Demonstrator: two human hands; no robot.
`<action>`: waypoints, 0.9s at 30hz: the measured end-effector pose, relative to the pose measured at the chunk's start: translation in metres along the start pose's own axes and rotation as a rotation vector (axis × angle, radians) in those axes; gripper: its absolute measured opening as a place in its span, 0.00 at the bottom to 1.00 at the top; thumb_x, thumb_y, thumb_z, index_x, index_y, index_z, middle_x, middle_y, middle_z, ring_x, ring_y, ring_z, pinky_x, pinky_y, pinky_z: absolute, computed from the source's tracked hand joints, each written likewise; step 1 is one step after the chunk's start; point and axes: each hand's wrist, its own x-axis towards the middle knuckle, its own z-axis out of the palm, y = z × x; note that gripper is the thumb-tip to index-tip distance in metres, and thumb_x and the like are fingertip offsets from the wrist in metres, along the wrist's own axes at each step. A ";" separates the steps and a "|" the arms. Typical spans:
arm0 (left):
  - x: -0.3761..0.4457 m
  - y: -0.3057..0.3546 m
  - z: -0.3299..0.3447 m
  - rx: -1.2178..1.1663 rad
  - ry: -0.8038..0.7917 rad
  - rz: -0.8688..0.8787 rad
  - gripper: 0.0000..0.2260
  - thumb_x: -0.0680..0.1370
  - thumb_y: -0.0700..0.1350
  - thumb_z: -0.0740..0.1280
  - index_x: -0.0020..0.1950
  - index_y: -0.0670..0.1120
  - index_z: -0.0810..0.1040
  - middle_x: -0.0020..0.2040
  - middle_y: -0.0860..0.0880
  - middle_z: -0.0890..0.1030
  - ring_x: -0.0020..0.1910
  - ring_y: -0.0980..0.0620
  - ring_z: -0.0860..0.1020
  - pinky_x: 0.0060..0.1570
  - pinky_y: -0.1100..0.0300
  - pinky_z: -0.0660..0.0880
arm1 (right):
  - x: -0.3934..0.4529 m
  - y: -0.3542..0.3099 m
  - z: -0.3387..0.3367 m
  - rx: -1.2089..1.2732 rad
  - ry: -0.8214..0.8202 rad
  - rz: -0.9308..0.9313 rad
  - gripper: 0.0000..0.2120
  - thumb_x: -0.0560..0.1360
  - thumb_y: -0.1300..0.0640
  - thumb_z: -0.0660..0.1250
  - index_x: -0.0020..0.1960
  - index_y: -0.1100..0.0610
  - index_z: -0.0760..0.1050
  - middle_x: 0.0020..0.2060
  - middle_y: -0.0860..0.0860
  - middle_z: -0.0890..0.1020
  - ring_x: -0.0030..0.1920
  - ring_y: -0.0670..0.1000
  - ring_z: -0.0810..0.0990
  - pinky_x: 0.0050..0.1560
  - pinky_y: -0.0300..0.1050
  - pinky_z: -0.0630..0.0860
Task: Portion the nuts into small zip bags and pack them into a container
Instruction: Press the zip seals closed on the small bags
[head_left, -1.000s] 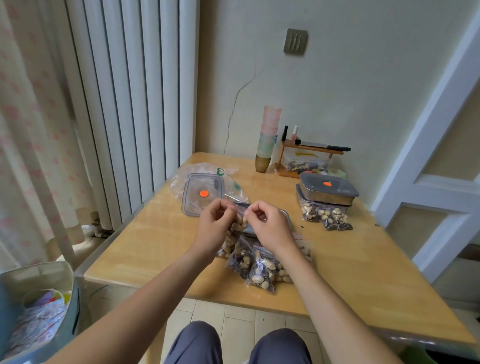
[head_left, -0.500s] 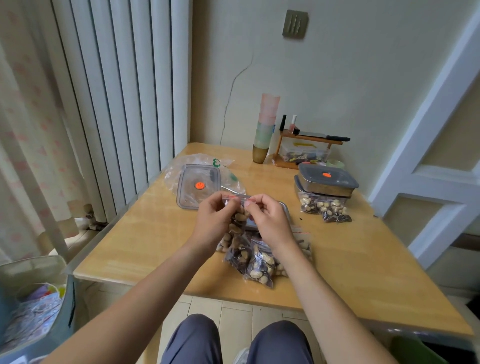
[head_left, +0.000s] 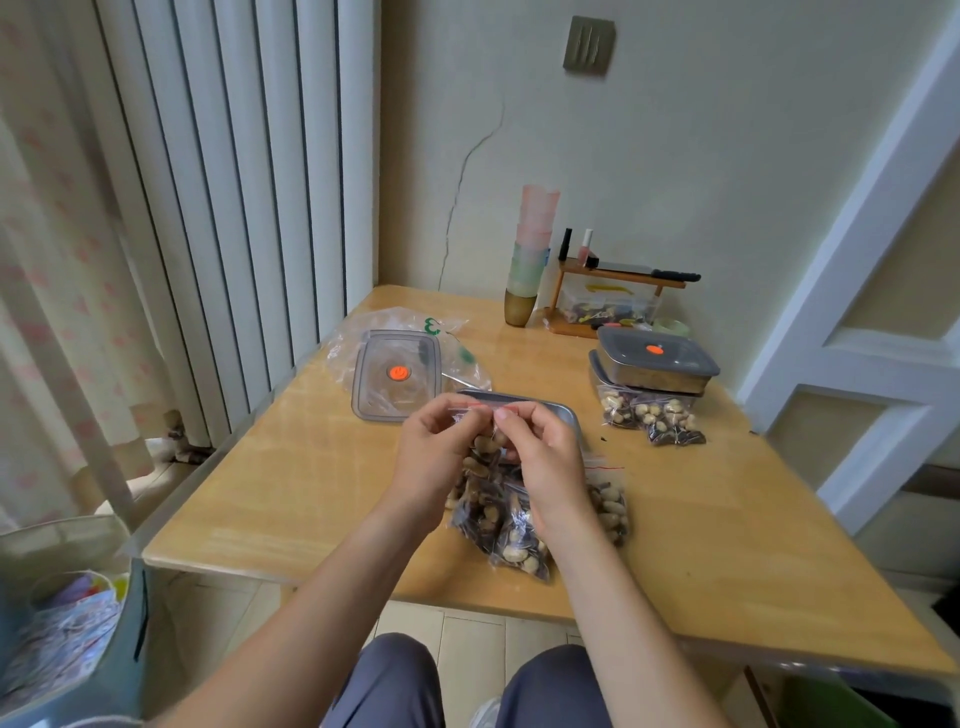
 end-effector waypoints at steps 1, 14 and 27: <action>0.000 0.001 -0.002 0.007 -0.022 -0.006 0.02 0.78 0.38 0.72 0.46 0.41 0.83 0.40 0.45 0.84 0.41 0.53 0.80 0.43 0.62 0.77 | 0.001 0.001 -0.002 -0.021 0.016 -0.012 0.04 0.80 0.59 0.70 0.47 0.57 0.82 0.36 0.48 0.83 0.41 0.45 0.80 0.45 0.43 0.77; 0.002 0.001 -0.031 0.213 -0.034 -0.056 0.08 0.80 0.41 0.69 0.43 0.38 0.82 0.32 0.51 0.80 0.32 0.58 0.75 0.33 0.68 0.72 | -0.003 -0.012 -0.003 -0.378 -0.105 0.061 0.04 0.79 0.56 0.71 0.45 0.54 0.80 0.33 0.48 0.85 0.33 0.46 0.81 0.43 0.49 0.80; -0.007 -0.046 -0.033 0.786 0.247 0.208 0.04 0.77 0.45 0.65 0.46 0.48 0.70 0.40 0.53 0.75 0.41 0.55 0.72 0.40 0.55 0.66 | 0.036 0.004 -0.035 -0.729 0.155 -0.094 0.07 0.80 0.59 0.66 0.45 0.53 0.81 0.38 0.43 0.81 0.39 0.41 0.79 0.34 0.28 0.68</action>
